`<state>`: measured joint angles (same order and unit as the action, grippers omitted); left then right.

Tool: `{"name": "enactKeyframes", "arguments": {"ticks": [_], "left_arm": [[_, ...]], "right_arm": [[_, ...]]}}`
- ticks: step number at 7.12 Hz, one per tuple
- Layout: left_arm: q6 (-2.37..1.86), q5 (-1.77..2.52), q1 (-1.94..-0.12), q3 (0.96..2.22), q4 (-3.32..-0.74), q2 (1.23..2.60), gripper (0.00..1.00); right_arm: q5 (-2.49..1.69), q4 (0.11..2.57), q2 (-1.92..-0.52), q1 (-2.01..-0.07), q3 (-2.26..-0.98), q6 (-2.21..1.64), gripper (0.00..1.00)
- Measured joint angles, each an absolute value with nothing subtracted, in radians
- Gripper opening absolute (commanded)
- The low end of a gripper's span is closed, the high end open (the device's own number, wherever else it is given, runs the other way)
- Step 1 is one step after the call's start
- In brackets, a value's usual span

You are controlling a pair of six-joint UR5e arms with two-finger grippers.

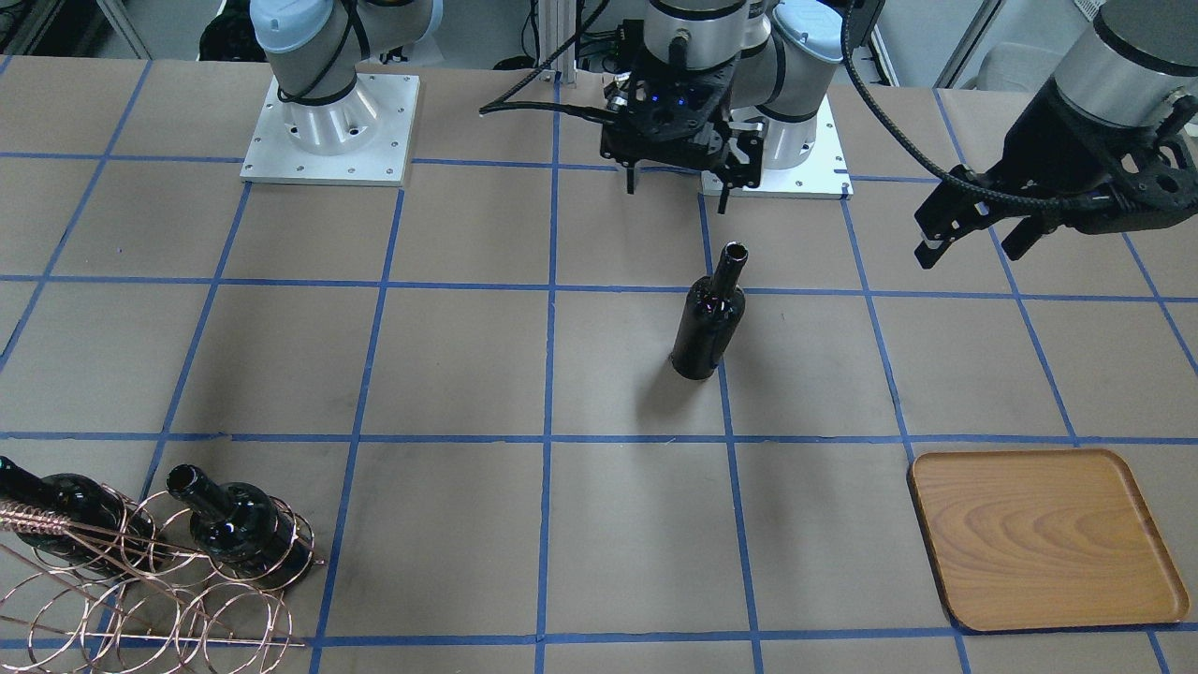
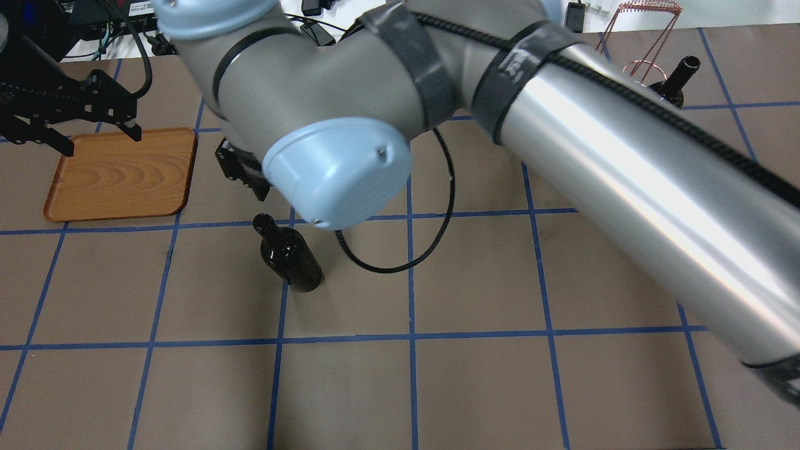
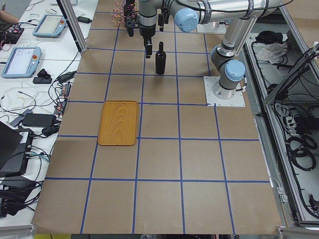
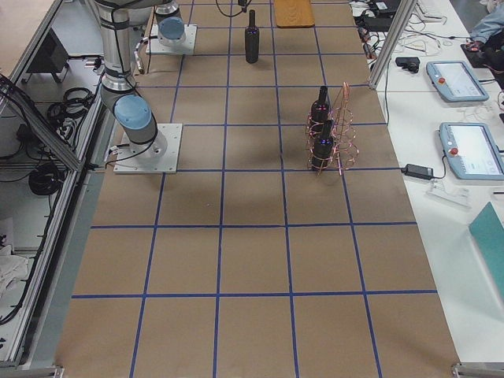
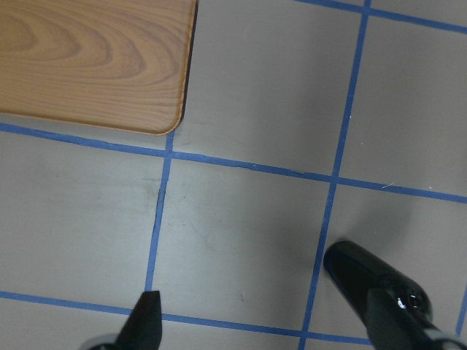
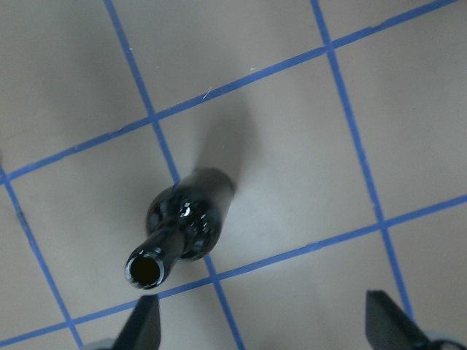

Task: Take wine from basket and place on tray
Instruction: 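Carry the bottle toward the left arm and set it on the table, then release the bottle and withdraw the right gripper while the left gripper reaches toward it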

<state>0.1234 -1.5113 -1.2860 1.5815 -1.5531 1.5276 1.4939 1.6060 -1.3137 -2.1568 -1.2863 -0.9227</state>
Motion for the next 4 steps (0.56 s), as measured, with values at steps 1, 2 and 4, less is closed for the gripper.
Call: {"name": "enactKeyframes", "arguments": {"ticks": [1,2,4], "left_arm": [[0.118,-1.507,-1.328,1.583,-1.556,1.522,1.0],[0.112,-1.508,-1.375,1.586,-1.558,1.519,1.0],[0.089,-1.507,-1.463,1.613,-1.556,1.516,1.0]], "right_arm": [[1.494,1.539,-1.36,-2.072,-1.291,-0.81,1.0],[1.497,1.473,-1.402,-1.973,-1.293,-0.681,1.0],[1.511,1.359,-1.482,-1.787,-1.321,-0.399,0.99]]}}
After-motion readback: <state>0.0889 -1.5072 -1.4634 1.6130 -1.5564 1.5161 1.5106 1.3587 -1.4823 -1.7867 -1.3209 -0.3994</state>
